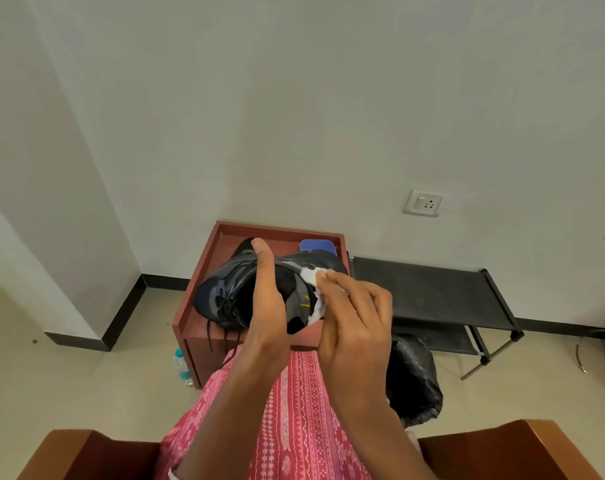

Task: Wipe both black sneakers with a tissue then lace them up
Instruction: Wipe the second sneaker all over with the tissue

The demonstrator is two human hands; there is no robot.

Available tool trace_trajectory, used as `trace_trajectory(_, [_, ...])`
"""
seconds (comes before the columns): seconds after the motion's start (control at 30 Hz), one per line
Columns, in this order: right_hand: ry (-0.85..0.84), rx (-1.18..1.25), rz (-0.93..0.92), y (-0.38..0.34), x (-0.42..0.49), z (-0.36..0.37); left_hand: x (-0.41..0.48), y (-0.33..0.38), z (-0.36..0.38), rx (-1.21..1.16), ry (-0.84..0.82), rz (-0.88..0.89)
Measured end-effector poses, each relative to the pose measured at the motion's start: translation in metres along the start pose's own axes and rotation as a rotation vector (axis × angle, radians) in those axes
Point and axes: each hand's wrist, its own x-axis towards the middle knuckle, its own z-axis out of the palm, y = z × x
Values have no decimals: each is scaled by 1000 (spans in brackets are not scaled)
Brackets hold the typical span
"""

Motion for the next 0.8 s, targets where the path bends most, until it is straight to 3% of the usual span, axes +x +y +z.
trace_trajectory(0.17, [39,71,-115,8,-4,-1,4,11,-4,18,83,54])
trace_trajectory(0.43, [-48,37,-68,7,59,2,-6,11,3,4,27,40])
trace_trajectory(0.7, [-1,159,-13,17,1,-6,8,14,-12,-38,186,36])
trace_trajectory(0.8, [-7,148,15,16,14,-9,7,10,-12,-44,150,15])
